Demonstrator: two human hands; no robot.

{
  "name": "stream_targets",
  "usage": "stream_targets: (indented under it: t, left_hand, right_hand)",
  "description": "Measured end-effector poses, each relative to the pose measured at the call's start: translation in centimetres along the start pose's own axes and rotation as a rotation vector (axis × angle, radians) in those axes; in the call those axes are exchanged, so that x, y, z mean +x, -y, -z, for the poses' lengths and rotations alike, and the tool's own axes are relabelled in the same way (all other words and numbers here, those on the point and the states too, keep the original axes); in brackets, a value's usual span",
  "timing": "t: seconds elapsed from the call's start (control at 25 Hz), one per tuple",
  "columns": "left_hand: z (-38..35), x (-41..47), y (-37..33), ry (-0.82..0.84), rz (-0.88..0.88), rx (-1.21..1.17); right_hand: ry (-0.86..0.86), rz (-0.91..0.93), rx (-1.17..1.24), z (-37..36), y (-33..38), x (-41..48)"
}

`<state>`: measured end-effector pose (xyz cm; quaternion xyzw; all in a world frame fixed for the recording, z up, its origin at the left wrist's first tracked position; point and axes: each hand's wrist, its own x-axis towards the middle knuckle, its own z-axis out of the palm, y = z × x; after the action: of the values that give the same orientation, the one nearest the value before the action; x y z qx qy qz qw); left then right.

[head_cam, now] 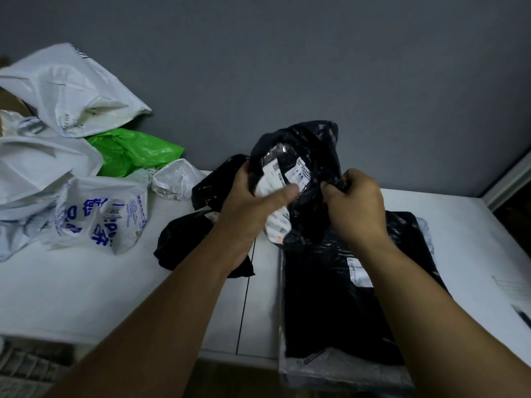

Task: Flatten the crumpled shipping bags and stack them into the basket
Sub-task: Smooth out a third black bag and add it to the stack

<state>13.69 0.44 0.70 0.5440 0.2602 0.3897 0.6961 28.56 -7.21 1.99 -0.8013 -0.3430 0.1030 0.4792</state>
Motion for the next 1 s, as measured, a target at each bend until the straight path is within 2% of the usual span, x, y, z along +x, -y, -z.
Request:
stream_targets:
  t: [0.08,0.2,0.28,0.4,0.48,0.56,0.64,0.72,0.84,0.92,1.0]
  left_hand:
    - [-0.2,-0.1,0.6,-0.163,0.015,0.111]
    - [1.3,0.6,0.3,-0.464,0.118,-0.011]
    - [2.0,0.9,0.0,-0.521,0.136,-0.077]
    - [1.9,0.7,0.0,-0.57,0.175,-0.101]
    - [1.8,0.4,0.0,-0.537,0.214,-0.191]
    - [2.2,0.2,-0.2,-0.423,0.244,-0.366]
    - [2.6,-0.1,-0.3,-0.253,0.262,-0.51]
    - [2.6,-0.1,-0.1,-0.158,0.23,-0.538]
    - [2.6,0.3,0.3,-0.192,0.14,-0.358]
    - [2.5,0.2,0.6,-0.126,0.189,-0.256]
    - [1.8,-0.2,0.5,0.011,0.343,-0.268]
  right_hand:
    - [0.069,-0.013,0.152,0.0,0.1,0.1]
    - [0.08,-0.069,0.365,0.7,0.0,0.7]
    - [0.061,-0.09,0.376,1.2,-0.3,1.0]
    - [0.123,-0.134,0.372,1.6,-0.1,0.7]
    - [0.222,-0.271,0.645,2.1,0.4,0.3]
    - [0.37,-0.337,0.886,2.8,0.7,0.1]
    - [0.474,-0.29,0.84,2.7,0.7,-0.4]
    - [0.422,-0.269,0.794,2.0,0.1,-0.6]
    - [0.306,-0.295,0.903,1.9,0.2,-0.6]
    - [0.294,-0.297,0.966,2.3,0.2,-0.4]
    - [0.332,-0.305,0.987,2.1,0.1,-0.3]
